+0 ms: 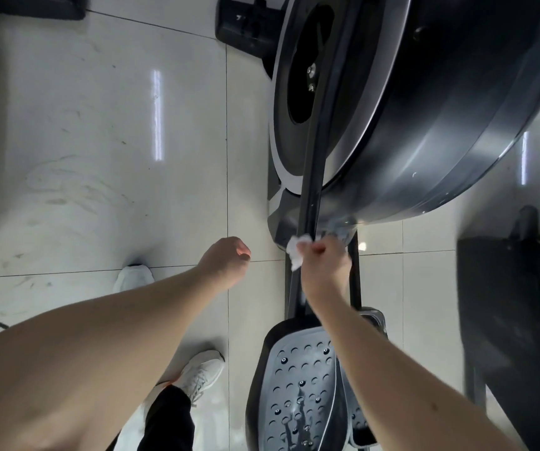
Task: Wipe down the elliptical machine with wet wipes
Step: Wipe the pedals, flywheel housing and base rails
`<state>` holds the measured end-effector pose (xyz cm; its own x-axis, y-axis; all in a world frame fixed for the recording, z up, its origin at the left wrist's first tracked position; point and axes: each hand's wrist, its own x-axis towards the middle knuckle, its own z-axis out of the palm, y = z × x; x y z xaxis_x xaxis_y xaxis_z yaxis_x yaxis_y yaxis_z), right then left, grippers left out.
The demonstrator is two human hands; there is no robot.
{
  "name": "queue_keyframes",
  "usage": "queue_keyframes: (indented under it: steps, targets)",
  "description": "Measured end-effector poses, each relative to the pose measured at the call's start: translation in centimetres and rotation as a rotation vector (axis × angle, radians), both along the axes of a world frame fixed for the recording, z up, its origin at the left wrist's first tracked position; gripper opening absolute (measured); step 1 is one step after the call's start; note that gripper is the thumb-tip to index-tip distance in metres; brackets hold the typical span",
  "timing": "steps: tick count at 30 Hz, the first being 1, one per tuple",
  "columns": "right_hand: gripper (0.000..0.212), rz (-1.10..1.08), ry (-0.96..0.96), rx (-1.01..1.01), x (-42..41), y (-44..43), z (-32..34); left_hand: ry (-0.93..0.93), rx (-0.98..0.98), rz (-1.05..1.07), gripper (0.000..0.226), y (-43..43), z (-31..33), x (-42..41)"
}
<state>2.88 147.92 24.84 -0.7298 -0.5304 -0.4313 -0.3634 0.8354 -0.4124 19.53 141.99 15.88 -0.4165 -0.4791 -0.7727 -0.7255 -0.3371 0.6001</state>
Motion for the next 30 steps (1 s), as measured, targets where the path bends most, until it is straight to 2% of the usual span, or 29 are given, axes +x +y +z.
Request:
queue_keyframes:
  steps: [3,9,13,15,23,26,30]
  targets:
    - [0.019,-0.087,-0.045,-0.011,0.2,0.6,0.0,-0.016,-0.005,0.042,0.022,0.2,-0.3,-0.1]
    - [0.012,-0.262,0.039,-0.252,-1.4,-9.6,0.3,0.006,0.012,0.025,0.018,-0.6,-0.4,-1.0]
    - [0.017,-0.457,0.007,-0.196,-0.2,-6.1,0.0,0.045,0.017,0.010,0.015,-1.0,-0.5,-0.8]
    - [0.019,-0.481,-0.033,-0.143,0.3,-3.4,0.0,0.039,0.018,0.033,0.016,-1.2,-0.7,-0.6]
    - [0.015,-0.327,0.011,-0.262,-1.9,-10.0,-0.4,0.042,-0.009,0.019,0.020,-2.0,-0.5,-0.9]
    - [0.020,-0.240,0.061,-0.222,-0.9,-6.2,-1.5,0.031,-0.004,-0.004,0.021,-1.4,-0.6,-0.5]
    - [0.028,-0.052,0.083,-0.047,1.3,1.4,-2.0,-0.011,-0.024,-0.074,0.021,-0.6,-1.2,0.1]
